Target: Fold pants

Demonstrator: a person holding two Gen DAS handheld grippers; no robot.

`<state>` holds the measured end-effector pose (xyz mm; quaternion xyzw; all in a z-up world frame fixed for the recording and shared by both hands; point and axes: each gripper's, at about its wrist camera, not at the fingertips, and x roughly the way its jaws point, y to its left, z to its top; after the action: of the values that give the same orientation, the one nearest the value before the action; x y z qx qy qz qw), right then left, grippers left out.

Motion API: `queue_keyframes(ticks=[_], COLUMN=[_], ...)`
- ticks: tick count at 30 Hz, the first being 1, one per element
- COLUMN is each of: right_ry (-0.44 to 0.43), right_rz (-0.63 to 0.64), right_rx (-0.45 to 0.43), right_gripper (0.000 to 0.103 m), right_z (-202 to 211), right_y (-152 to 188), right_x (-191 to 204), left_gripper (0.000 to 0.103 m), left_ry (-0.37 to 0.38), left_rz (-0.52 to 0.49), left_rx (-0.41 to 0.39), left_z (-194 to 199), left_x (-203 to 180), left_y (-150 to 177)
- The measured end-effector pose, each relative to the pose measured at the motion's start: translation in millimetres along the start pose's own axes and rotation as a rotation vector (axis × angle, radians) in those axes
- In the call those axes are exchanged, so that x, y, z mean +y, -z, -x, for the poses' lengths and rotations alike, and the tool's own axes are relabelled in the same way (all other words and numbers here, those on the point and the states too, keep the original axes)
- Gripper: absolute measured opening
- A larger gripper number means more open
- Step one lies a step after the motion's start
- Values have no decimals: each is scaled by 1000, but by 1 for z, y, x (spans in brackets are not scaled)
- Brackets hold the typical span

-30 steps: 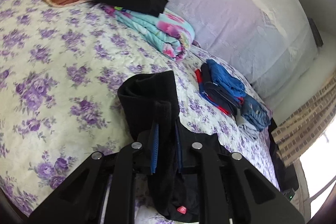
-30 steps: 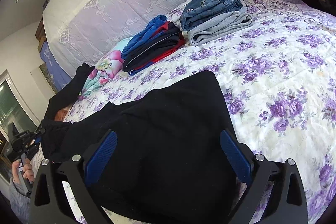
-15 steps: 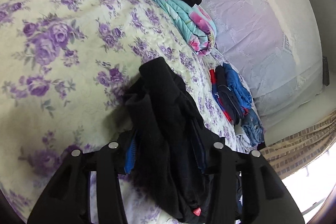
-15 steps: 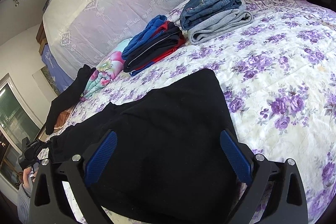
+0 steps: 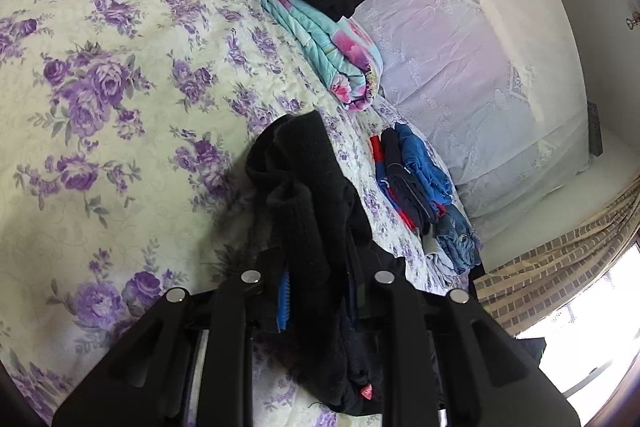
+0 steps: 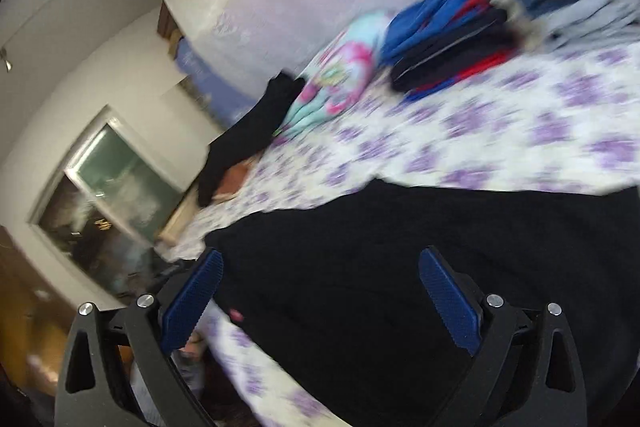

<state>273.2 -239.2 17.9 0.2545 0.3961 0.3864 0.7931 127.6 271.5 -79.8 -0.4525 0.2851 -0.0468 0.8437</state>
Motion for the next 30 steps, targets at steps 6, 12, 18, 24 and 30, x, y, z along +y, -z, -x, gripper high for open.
queue_keyframes(ticks=[6, 12, 18, 24, 30], right_ry=[10, 106, 137, 216, 259], right_rz=[-77, -117, -83, -126, -220], right_rx=[261, 88, -50, -207, -351], right_gripper=[99, 99, 99, 99, 99], right_z=[-111, -103, -15, 70, 132], right_y=[-24, -36, -22, 20, 59], right_x=[-17, -31, -33, -54, -87], left_gripper=[19, 19, 19, 17, 16], left_ry=[5, 39, 92, 126, 171], left_rz=[-102, -257, -412, -527, -704], left_rx=[-16, -25, -29, 4, 85], left_z=[7, 10, 8, -5, -34], left_x=[-33, -86, -139, -188, -250], left_y=[-3, 3, 25, 54, 109])
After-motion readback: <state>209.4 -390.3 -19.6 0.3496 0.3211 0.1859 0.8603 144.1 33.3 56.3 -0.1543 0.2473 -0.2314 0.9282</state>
